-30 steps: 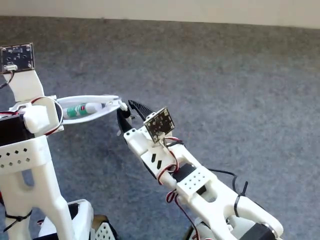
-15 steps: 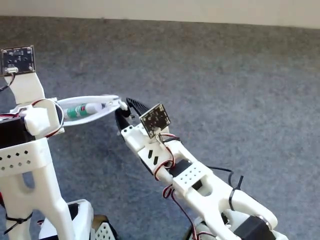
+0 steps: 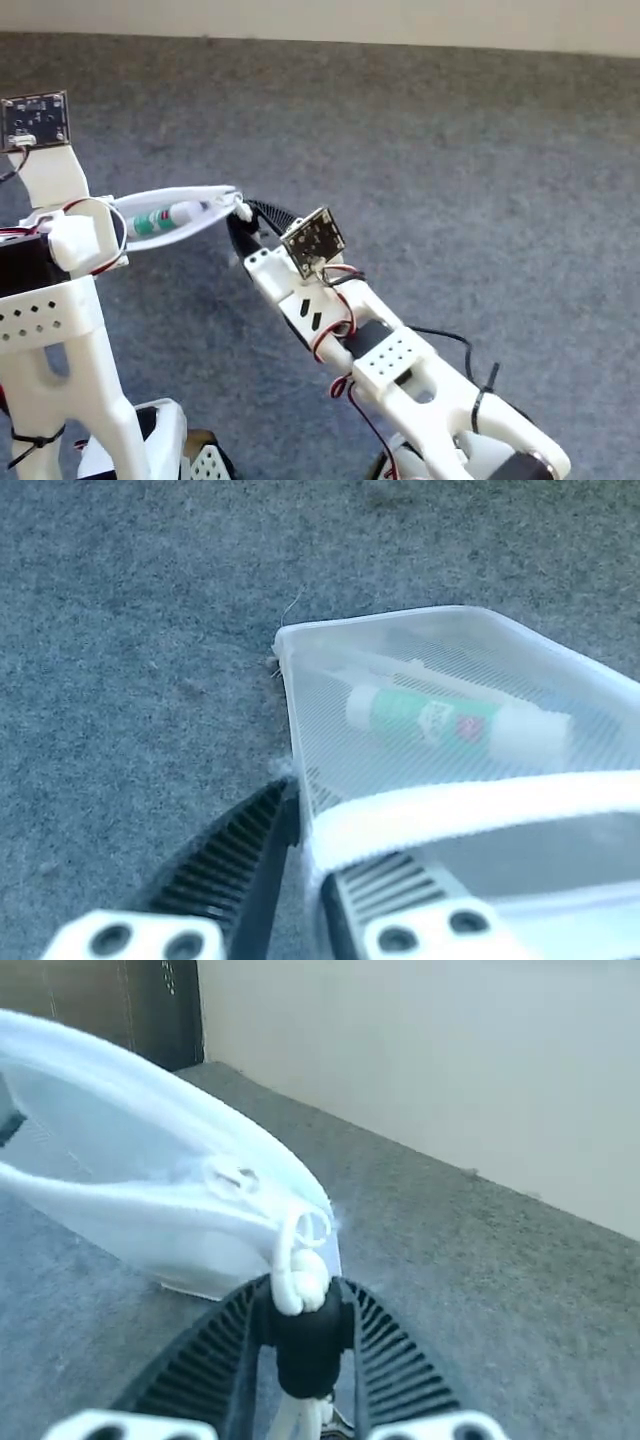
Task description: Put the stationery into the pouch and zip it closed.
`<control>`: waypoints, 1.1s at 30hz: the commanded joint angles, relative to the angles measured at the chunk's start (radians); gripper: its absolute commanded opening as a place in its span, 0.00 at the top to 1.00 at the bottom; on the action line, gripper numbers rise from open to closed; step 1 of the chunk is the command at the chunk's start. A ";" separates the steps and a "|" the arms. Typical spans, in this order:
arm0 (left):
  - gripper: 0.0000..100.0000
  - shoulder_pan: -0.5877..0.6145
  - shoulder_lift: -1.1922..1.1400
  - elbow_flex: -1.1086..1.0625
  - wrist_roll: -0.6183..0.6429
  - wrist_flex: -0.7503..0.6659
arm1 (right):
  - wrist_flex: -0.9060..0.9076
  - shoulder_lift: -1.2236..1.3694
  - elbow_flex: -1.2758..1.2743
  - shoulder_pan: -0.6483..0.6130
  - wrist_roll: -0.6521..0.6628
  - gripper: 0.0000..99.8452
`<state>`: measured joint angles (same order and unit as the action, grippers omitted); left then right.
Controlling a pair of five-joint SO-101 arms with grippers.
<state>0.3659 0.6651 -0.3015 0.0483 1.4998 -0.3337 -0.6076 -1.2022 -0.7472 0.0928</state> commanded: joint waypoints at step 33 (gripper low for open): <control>0.99 -0.016 0.031 0.012 -0.006 0.000 | 0.179 -0.058 0.084 -0.031 -0.031 0.84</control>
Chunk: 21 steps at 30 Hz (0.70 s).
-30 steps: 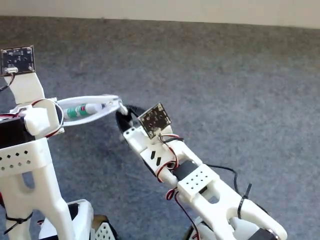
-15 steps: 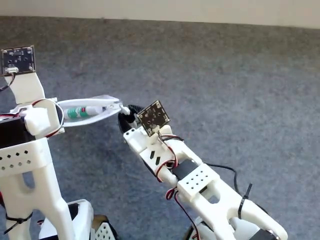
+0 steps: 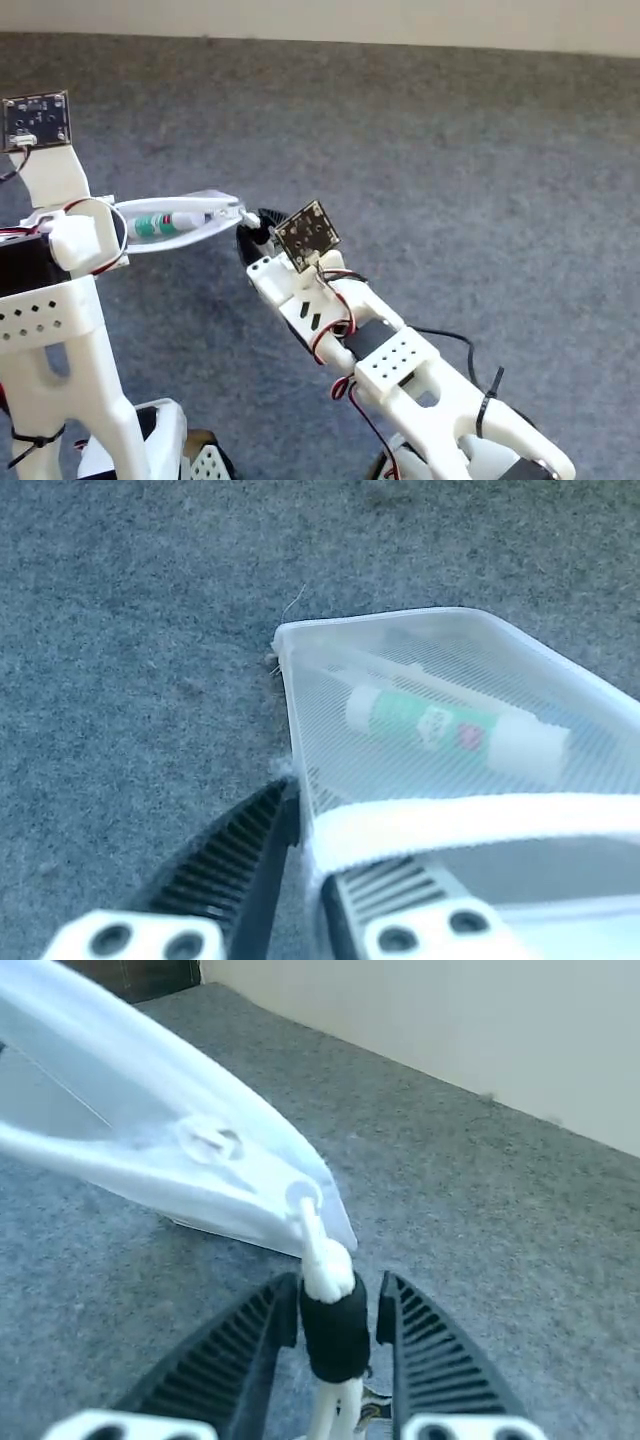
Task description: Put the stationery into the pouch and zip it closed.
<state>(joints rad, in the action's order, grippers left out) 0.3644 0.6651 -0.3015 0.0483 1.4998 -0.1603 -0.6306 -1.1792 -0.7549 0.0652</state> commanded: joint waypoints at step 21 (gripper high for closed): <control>0.99 -0.015 0.031 0.012 -0.006 0.002 | 0.004 -0.044 0.061 -0.025 -0.002 0.89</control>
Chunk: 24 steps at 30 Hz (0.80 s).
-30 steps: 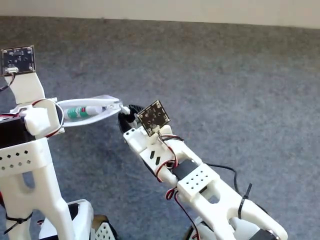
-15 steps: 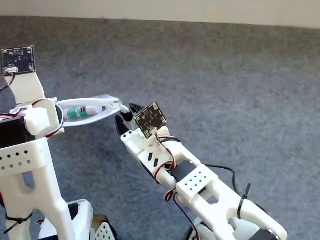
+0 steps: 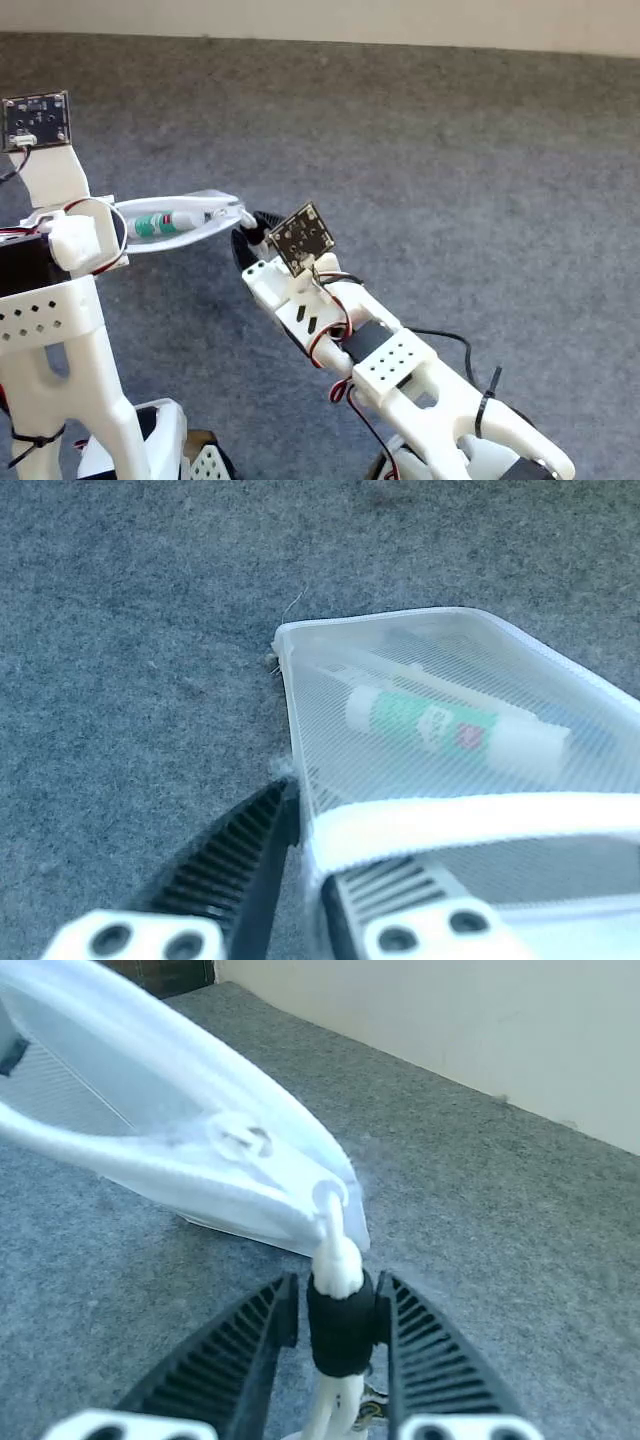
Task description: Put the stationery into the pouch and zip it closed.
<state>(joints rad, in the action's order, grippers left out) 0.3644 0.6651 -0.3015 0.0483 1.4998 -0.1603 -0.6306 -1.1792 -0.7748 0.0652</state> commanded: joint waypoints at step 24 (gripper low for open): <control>0.98 -0.015 0.033 0.012 -0.006 -0.003 | 0.424 -0.364 0.053 0.002 0.094 1.00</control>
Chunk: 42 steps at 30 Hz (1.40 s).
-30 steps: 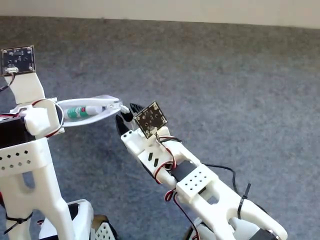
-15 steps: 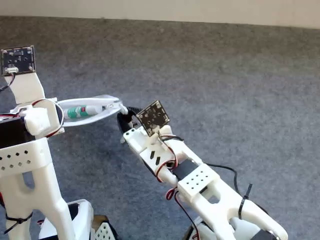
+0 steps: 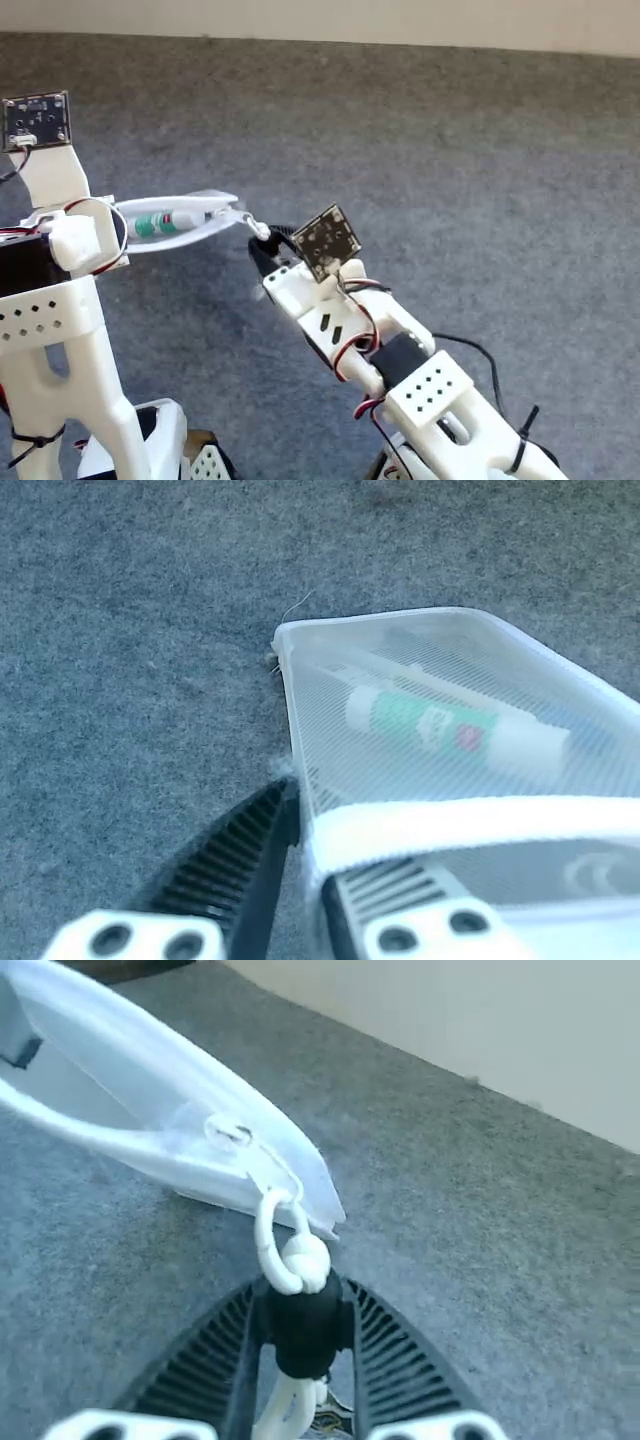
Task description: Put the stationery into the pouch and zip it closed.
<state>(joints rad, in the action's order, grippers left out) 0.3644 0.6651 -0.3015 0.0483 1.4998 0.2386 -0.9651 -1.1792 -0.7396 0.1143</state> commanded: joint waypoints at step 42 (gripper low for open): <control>0.82 -0.464 0.028 0.099 -0.284 -0.068 | 0.627 -0.653 -0.064 -0.229 0.120 1.00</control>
<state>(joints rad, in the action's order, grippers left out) -0.0054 0.6774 -0.2478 -0.1864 1.4538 0.8631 -1.5558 -1.2344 -0.9528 0.2217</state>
